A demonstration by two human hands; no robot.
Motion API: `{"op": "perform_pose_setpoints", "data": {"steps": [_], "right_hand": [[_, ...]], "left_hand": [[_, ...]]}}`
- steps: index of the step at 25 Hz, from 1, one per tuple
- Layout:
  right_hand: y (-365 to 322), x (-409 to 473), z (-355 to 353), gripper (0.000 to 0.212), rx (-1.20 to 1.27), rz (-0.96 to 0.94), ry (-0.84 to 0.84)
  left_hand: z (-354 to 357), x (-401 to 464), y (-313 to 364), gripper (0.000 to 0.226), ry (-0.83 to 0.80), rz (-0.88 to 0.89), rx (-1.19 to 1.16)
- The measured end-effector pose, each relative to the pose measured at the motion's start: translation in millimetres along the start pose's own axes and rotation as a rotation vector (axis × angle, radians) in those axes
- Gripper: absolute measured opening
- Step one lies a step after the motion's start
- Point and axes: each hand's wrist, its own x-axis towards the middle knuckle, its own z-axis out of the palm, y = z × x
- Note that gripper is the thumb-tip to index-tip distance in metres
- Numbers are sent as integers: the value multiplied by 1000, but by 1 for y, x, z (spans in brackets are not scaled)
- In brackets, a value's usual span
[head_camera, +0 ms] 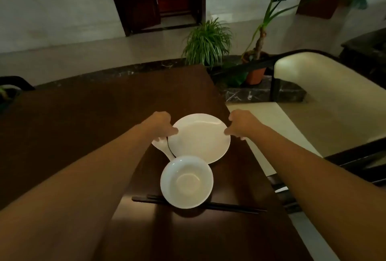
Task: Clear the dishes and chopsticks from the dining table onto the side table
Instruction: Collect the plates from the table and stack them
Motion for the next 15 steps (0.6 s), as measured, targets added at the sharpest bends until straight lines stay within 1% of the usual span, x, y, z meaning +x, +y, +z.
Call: {"op": "perform_pose_setpoints", "data": {"steps": [1, 3, 4, 6, 7, 8, 10, 12, 15], "right_hand": [[1, 4, 6, 43, 86, 42, -48], [2, 7, 16, 32, 259, 131, -109], [3, 7, 20, 28, 347, 169, -105], [6, 4, 28, 23, 570, 209, -76], [8, 2, 28, 22, 683, 219, -59], [9, 0, 27, 24, 774, 228, -45], [10, -4, 25, 33, 882, 226, -44], [8, -6, 20, 38, 934, 200, -31], [0, -12, 0, 42, 992, 156, 32]], "left_hand": [[4, 3, -3, 33, -27, -13, -14], [11, 5, -8, 20, 13, -13, -3], [14, 4, -9, 16, 36, -32, 2], [18, 4, -10, 11, 63, -48, -77], [19, 6, -11, 13, 78, -54, -126], [18, 4, -10, 16, 91, -67, -162], [18, 5, -11, 21, 100, -84, -207], [13, 3, -10, 22, 132, -104, -298], [-11, -8, -3, 19, 210, -99, -458]]}}
